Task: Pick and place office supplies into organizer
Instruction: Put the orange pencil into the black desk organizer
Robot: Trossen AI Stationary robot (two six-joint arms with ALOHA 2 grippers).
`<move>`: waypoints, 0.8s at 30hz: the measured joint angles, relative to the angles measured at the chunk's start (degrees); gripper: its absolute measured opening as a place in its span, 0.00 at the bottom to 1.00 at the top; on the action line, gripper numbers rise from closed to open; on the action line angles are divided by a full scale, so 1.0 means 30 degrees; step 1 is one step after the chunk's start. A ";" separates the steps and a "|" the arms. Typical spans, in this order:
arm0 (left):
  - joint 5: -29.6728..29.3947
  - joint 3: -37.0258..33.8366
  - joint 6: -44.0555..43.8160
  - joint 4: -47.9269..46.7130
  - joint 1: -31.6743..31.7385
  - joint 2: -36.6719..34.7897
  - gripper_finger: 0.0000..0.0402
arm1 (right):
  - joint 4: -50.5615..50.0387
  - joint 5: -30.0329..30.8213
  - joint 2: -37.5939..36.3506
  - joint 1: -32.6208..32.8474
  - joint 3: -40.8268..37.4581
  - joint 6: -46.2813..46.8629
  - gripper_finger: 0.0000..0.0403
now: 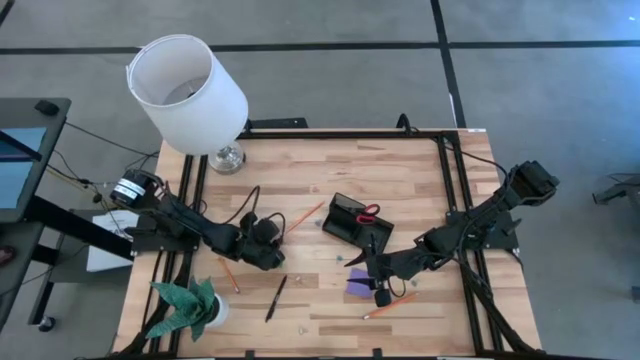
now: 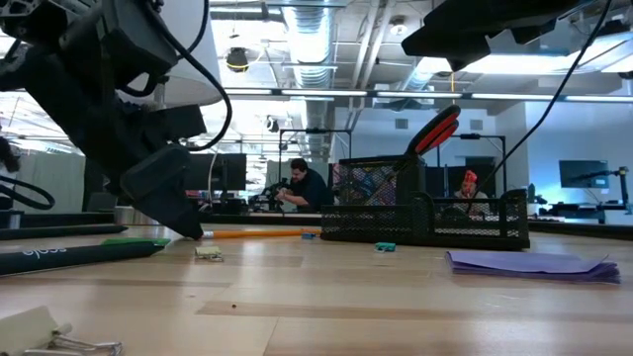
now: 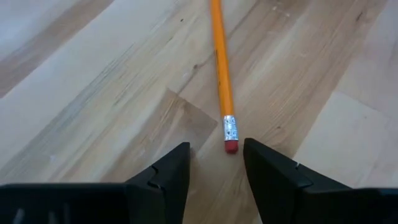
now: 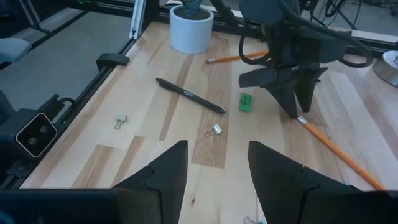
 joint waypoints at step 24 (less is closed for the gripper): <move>0.1305 0.0011 -0.0368 0.0517 0.0868 -0.0026 0.02 | 0.0002 -0.0007 0.0000 0.0000 0.0000 0.0007 0.41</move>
